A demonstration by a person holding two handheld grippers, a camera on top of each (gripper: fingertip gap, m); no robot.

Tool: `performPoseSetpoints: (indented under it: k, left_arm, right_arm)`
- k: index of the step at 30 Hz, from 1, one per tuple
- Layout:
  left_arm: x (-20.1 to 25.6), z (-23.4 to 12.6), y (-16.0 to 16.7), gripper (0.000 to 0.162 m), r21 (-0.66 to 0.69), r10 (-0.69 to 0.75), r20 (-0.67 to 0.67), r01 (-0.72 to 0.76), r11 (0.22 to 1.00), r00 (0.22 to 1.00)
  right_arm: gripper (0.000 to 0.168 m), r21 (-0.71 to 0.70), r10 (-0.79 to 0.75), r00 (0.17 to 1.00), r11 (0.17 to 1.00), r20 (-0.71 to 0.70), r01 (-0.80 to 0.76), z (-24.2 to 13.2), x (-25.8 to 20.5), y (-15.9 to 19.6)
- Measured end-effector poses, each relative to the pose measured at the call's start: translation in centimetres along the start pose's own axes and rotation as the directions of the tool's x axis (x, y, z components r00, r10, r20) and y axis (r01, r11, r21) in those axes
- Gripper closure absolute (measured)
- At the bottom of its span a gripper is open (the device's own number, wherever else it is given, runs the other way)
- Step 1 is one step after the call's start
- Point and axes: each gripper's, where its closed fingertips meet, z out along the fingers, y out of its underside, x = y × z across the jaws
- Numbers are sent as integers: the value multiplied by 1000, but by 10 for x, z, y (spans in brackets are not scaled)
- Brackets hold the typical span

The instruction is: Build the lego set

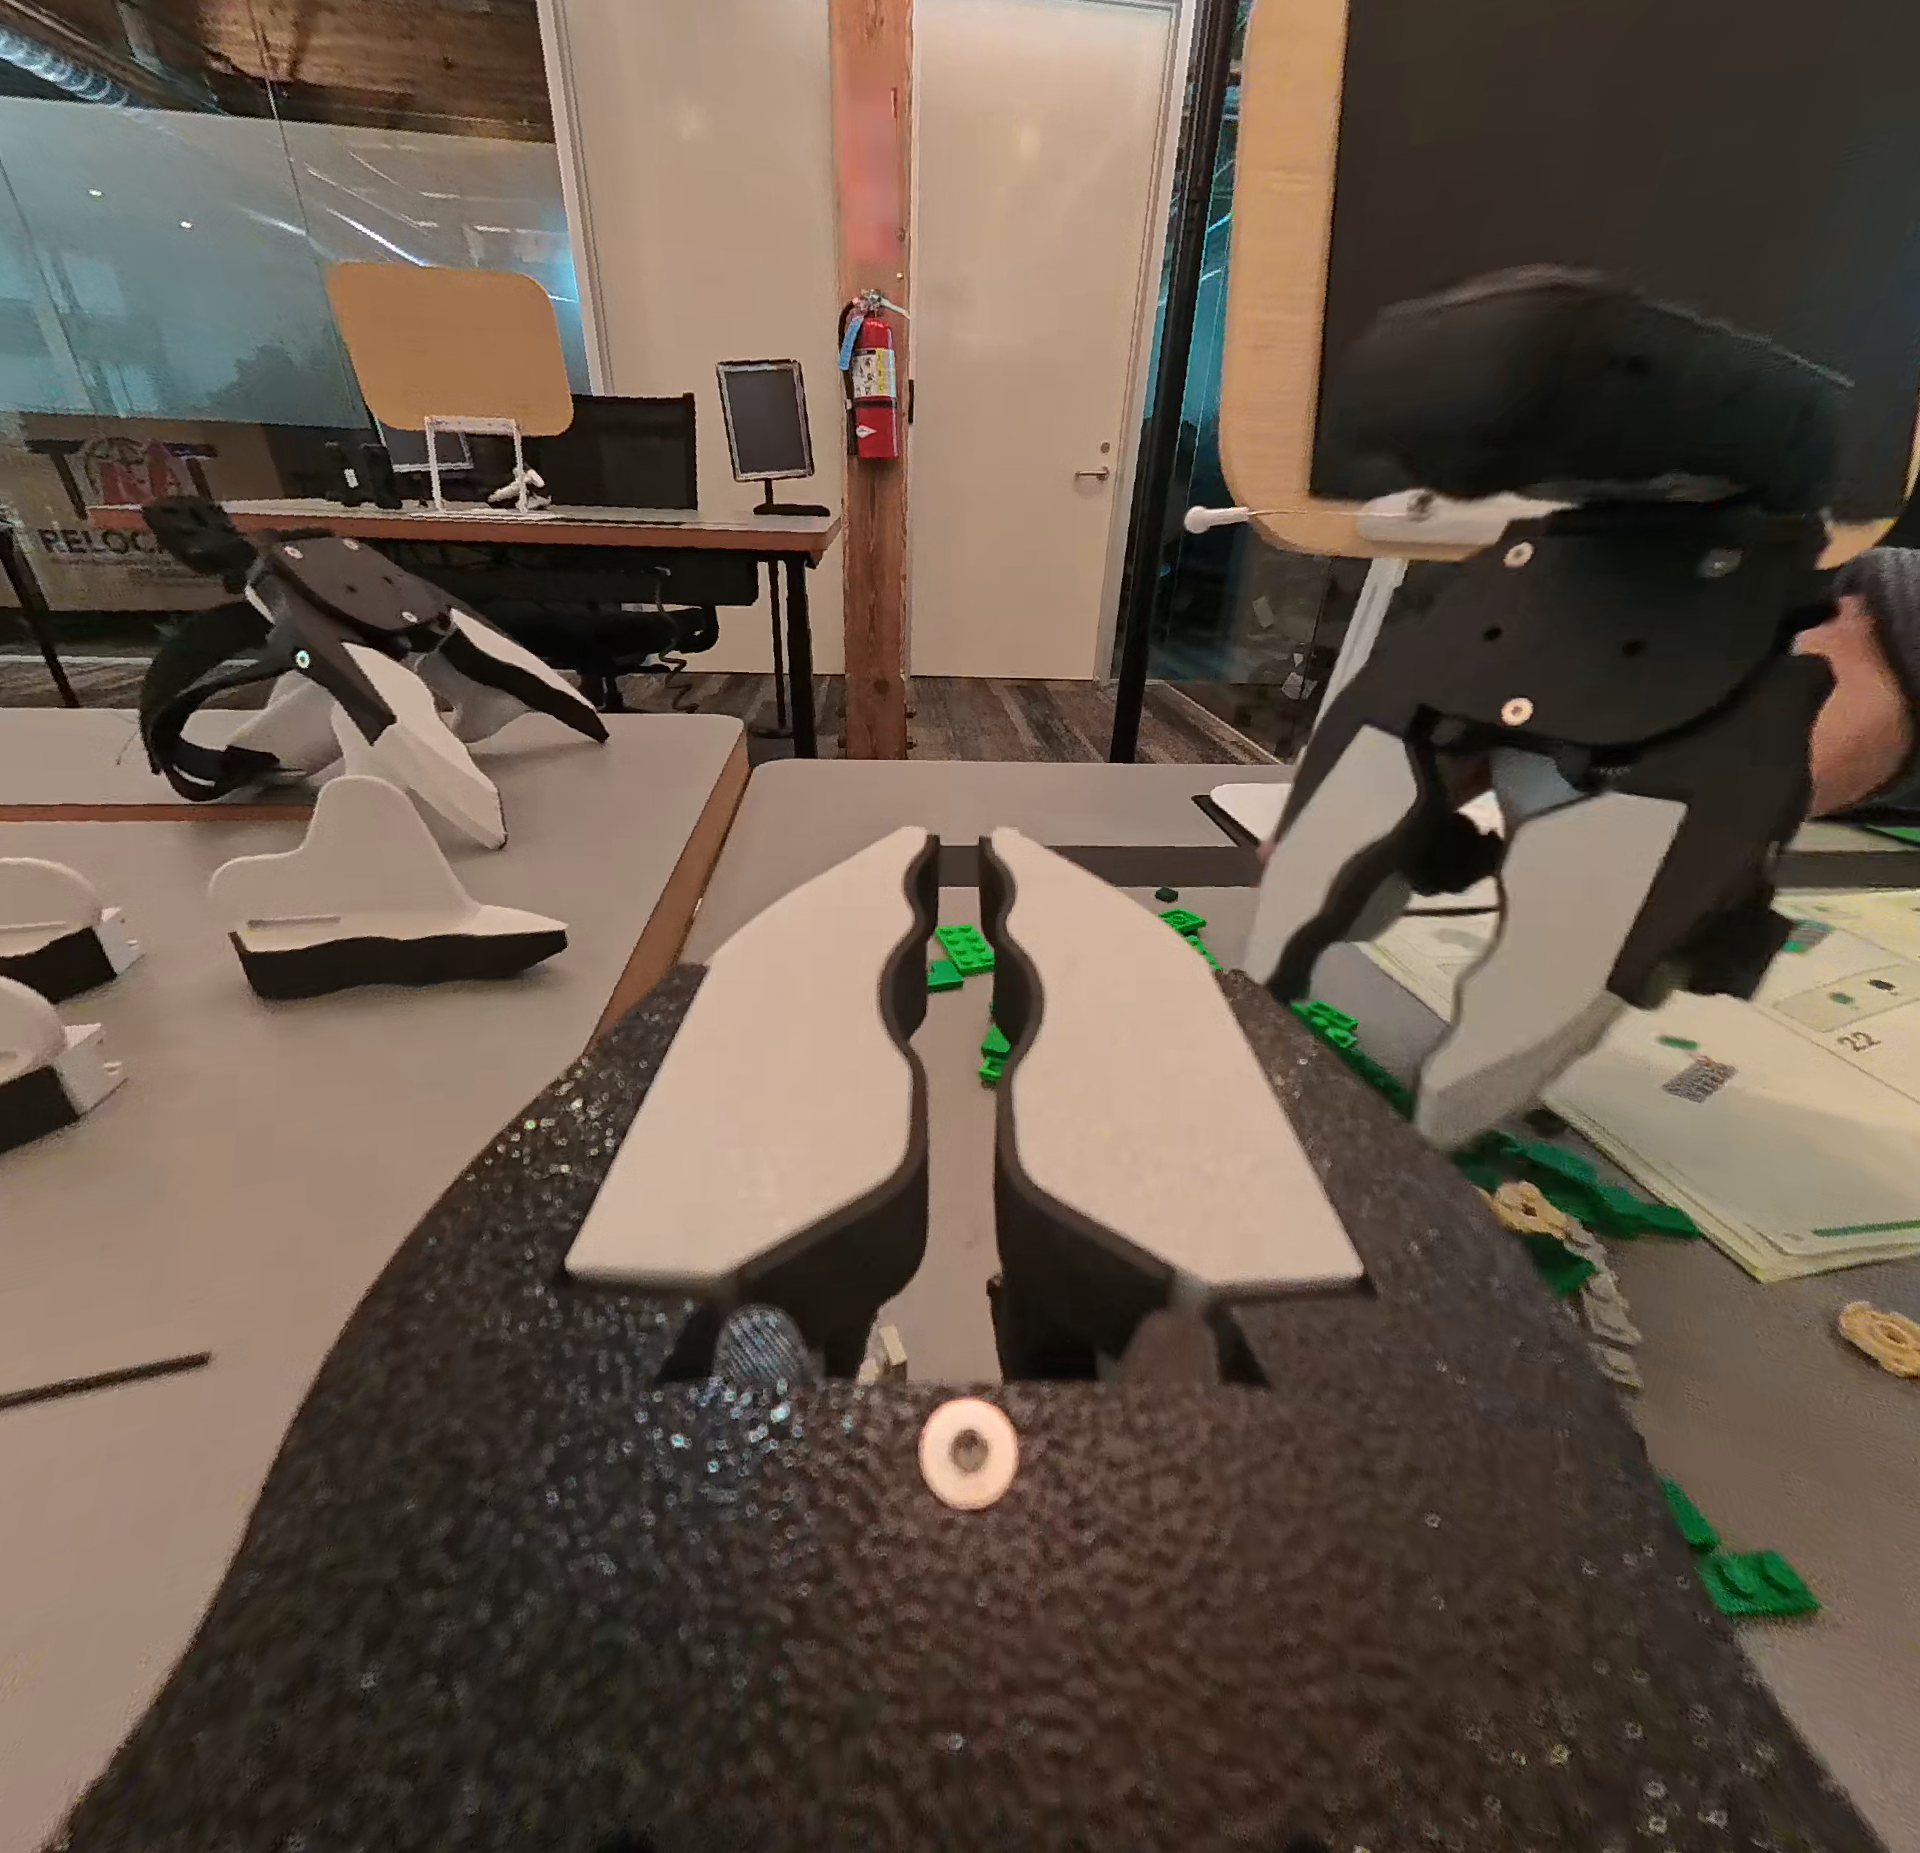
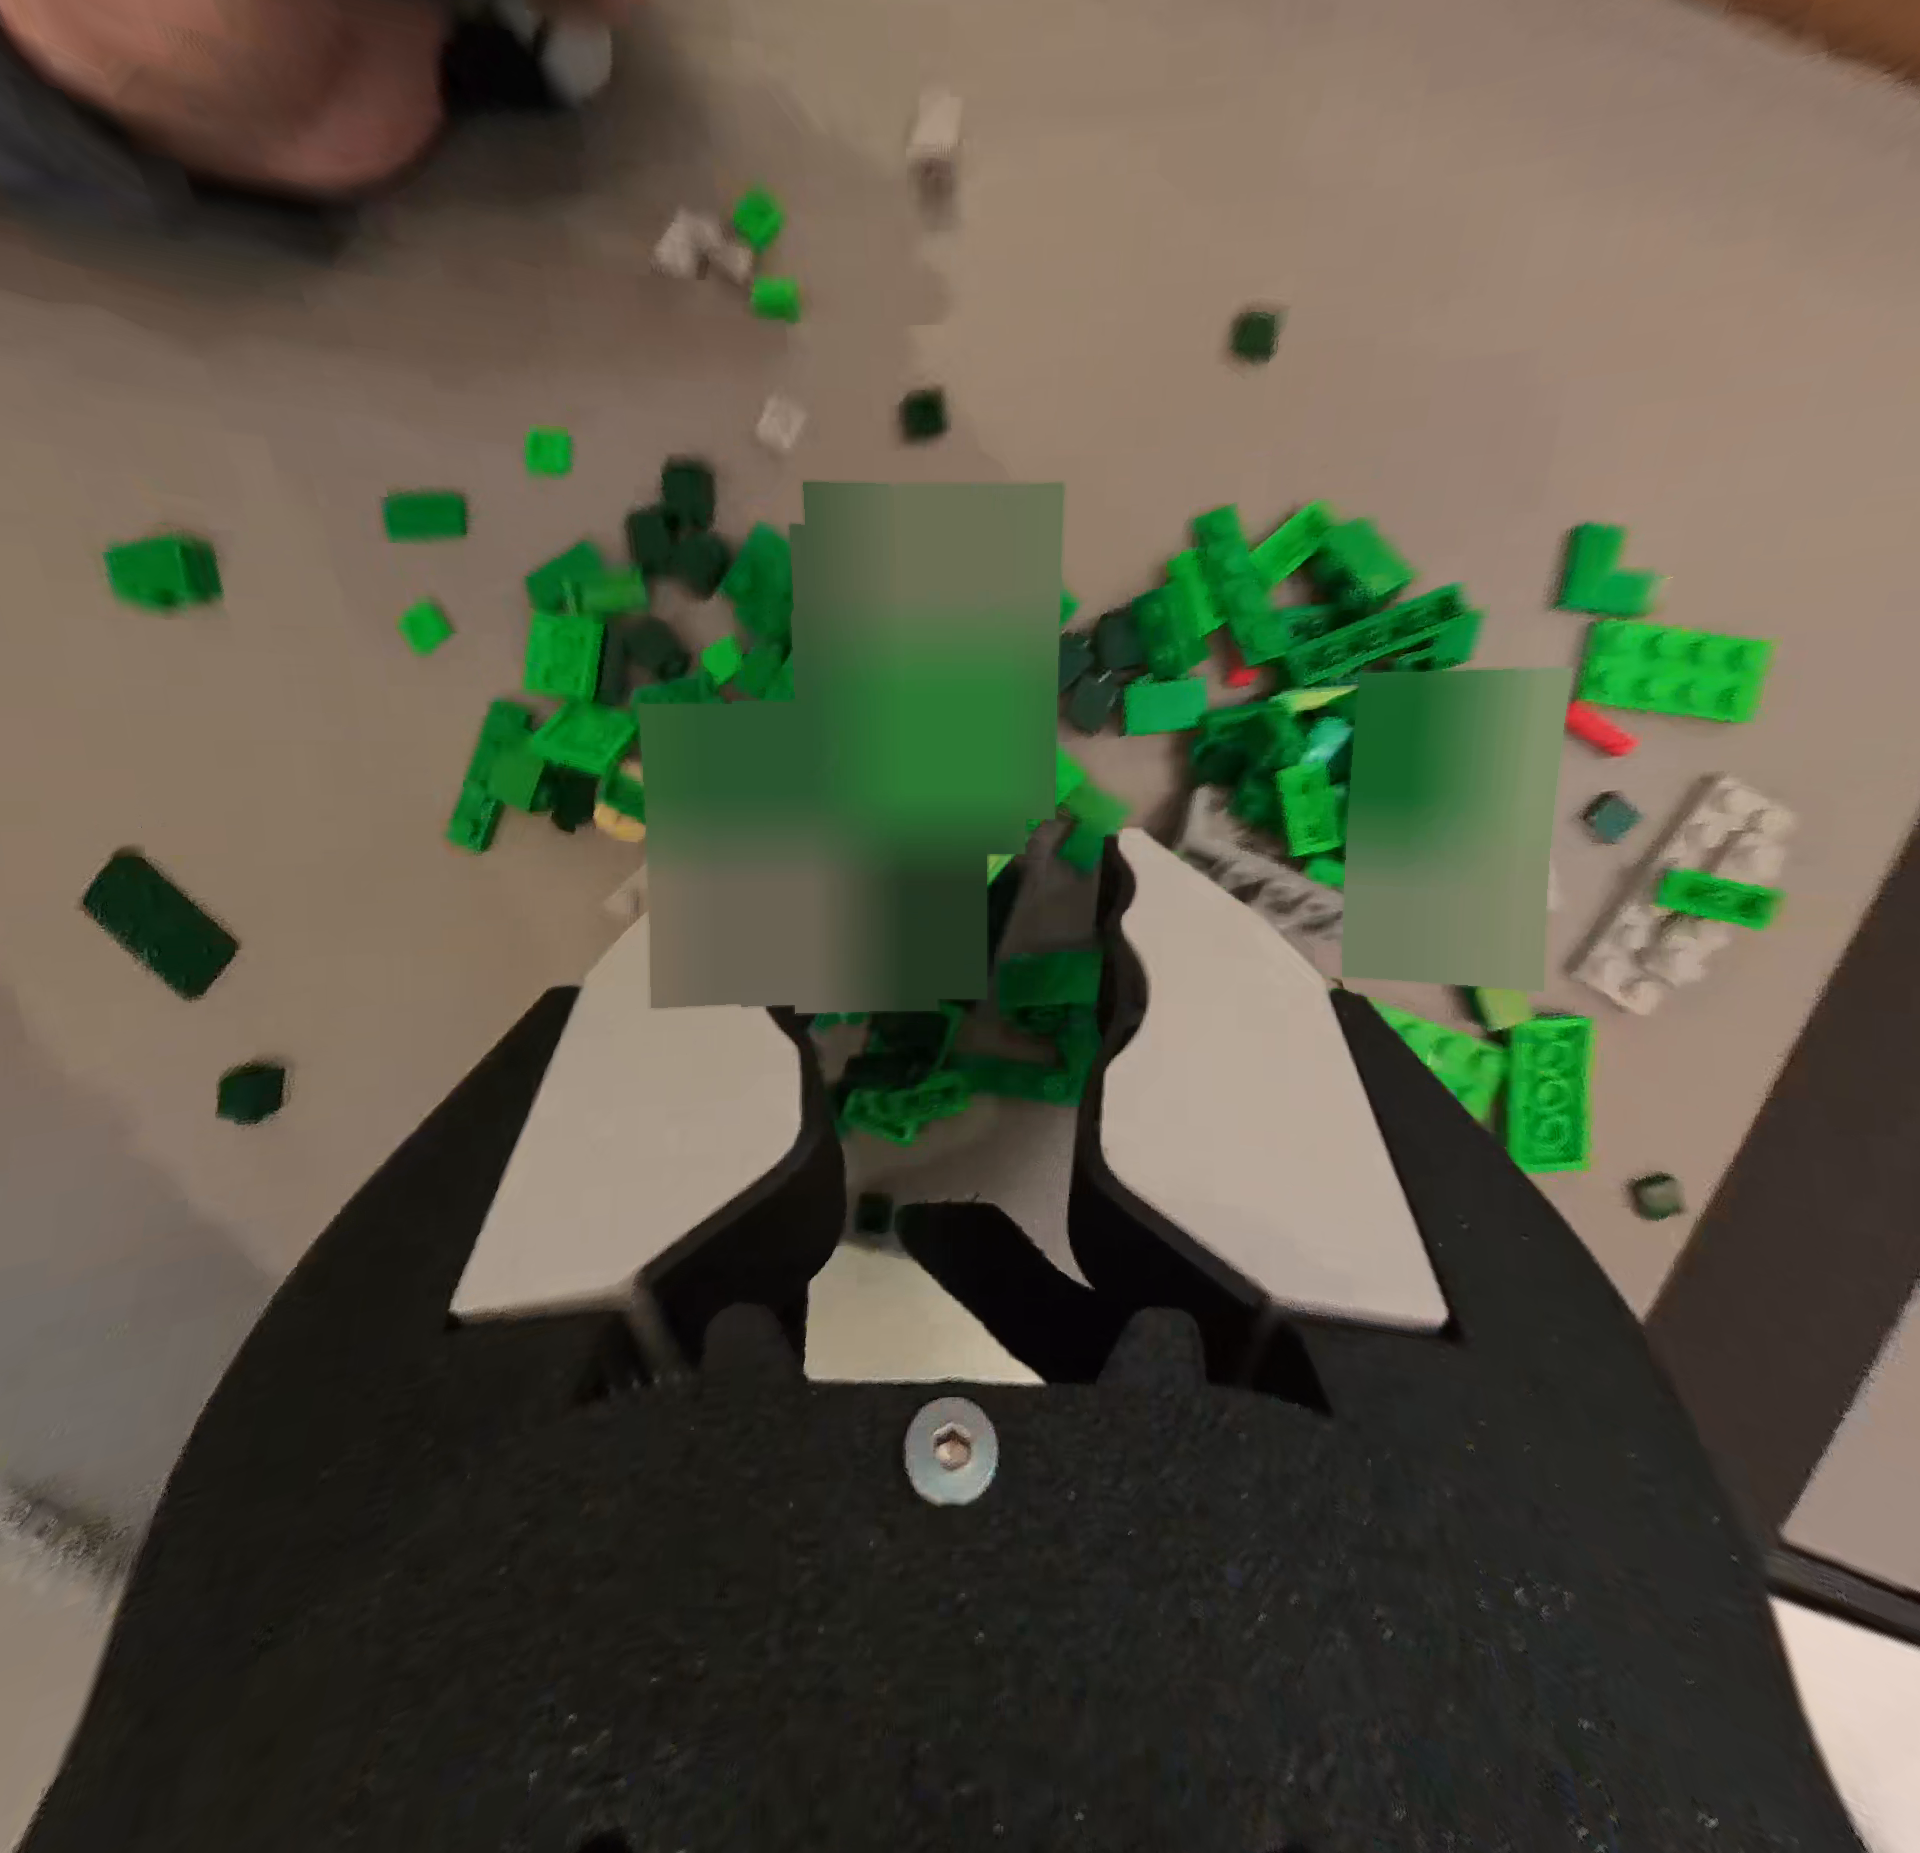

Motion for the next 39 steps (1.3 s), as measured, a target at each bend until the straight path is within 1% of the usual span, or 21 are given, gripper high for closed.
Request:
performPoseSetpoints:
  k: [1,2,4,7,9,10,11,12,14,15,17,19,21,24,28,30,32,35,39]
  left_arm:
    - [0,0,0,156,2,-4,-1,4,1000,1000]
    - [0,0,0,156,4,-7,-1,7,1000,1000]
    - [0,-1,-1,156,6,-8,-3,8,1000,1000]
    - [1,0,0,156,2,-4,-8,4,1000,1000]
    - [2,0,0,157,0,-1,-12,1,1000,1000]
    - [2,0,0,157,0,-1,-12,1,1000,1000]
    - [2,0,0,157,1,-3,-13,3,1000,1000]
    - [2,0,0,157,1,-4,-14,4,1000,1000]
    - [2,0,0,157,2,-7,-15,7,1000,1000]
    - [2,0,0,157,2,-9,-16,9,1000,1000]
    - [2,0,0,158,3,-14,-19,14,1000,1000]
    - [3,0,0,158,1,-18,-22,18,1000,1000]
    - [3,0,0,159,0,-23,-28,23,1000,999]
    - [2,0,0,160,0,-31,-31,31,1000,999]
    - [2,0,0,161,1,-41,-33,41,999,999]
    - [1,0,0,161,2,-46,-31,46,999,998]
    - [0,0,0,161,1,-53,-31,53,999,998]
    - [-1,0,0,161,1,-62,-32,62,998,998]
    - [-1,0,0,162,0,-63,-33,63,998,998]
  right_arm:
    - [118,44,17,999,999,-29,-16,-2,7,-8]
    - [118,57,26,999,998,-42,-24,-2,12,-11]
    - [114,15,2,994,1000,-113,0,4,24,-11]
    - [116,-12,-31,982,999,-188,30,9,37,-13]
    - [118,-37,-17,987,999,-162,11,12,37,-11]
    - [123,-68,-13,991,998,-136,4,13,34,-7]
    - [131,-97,-10,996,995,-94,1,14,29,-4]
    - [135,-109,-15,995,994,-100,4,13,30,-4]
    - [151,-82,-92,983,993,-160,80,10,34,-16]
    - [156,-74,-135,972,990,-190,123,10,34,-22]
    - [158,-111,-214,953,975,-217,193,16,32,-28]
    - [159,-183,-288,927,951,-238,249,23,35,-27]
    - [160,-228,-322,917,935,-234,270,30,37,-24]
    - [159,-211,-291,931,946,-222,245,34,38,-30]
    - [151,-231,-247,950,952,-192,201,35,43,-33]
    - [152,-242,-222,962,954,-162,179,35,43,-33]
    - [156,-260,-203,968,952,-148,160,36,46,-31]
    - [160,-292,-211,968,942,-138,164,38,50,-26]
    - [160,-266,-186,975,952,-121,149,32,49,-29]
